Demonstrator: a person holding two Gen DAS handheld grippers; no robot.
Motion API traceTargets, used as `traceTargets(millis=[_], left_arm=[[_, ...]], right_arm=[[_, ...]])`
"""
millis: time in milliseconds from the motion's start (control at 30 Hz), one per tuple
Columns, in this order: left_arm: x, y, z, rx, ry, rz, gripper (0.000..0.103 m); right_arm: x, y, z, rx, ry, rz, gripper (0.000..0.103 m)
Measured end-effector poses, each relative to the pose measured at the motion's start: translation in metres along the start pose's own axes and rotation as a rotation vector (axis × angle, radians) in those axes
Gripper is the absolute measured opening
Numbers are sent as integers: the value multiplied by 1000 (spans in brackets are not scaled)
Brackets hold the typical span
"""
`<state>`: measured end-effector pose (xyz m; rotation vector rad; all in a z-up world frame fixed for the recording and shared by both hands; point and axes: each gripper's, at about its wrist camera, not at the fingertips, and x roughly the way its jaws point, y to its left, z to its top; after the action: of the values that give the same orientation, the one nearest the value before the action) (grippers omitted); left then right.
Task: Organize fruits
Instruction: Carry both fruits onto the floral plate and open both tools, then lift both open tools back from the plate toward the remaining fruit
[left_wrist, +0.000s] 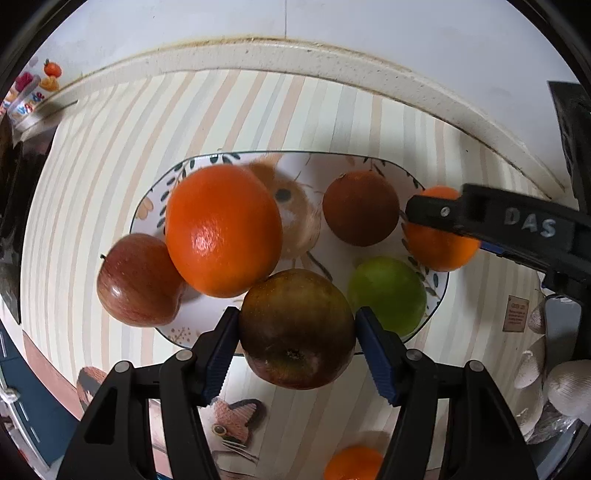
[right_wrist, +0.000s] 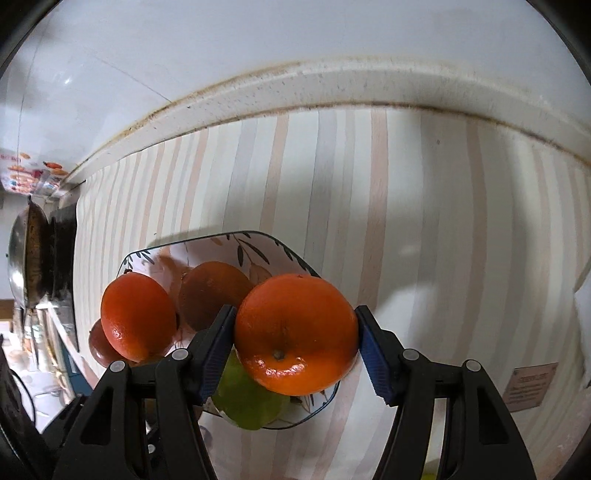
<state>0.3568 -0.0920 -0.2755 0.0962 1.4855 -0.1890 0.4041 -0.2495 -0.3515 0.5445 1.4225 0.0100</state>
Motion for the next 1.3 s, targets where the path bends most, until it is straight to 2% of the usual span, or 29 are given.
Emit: traceTargets(millis=[100,167,267,567,833,1300], left_arm=[[0,7,0,-33,3,-25,64],[-5,10,0,-39,-9,-28,76],[-21,15,-3,-41,-51,-23,84],[-57,43,-29,-56,-132,2,84],[-91,54,-57,-53,-211,15,84],[-176,61,-117,-12,-392,-7,84]], right_arm=[[-5,-2,-2,5,-16,6,82],[-12,-3,-6,6,-21,4,87],[-25,-4,-13,-15,-37,-24,90],[-71,21,-65,-163,-124,-162,94],[-101,57,-116,-238,-182,-179,94],[-206,92,-192,-293,-396,-184,94]])
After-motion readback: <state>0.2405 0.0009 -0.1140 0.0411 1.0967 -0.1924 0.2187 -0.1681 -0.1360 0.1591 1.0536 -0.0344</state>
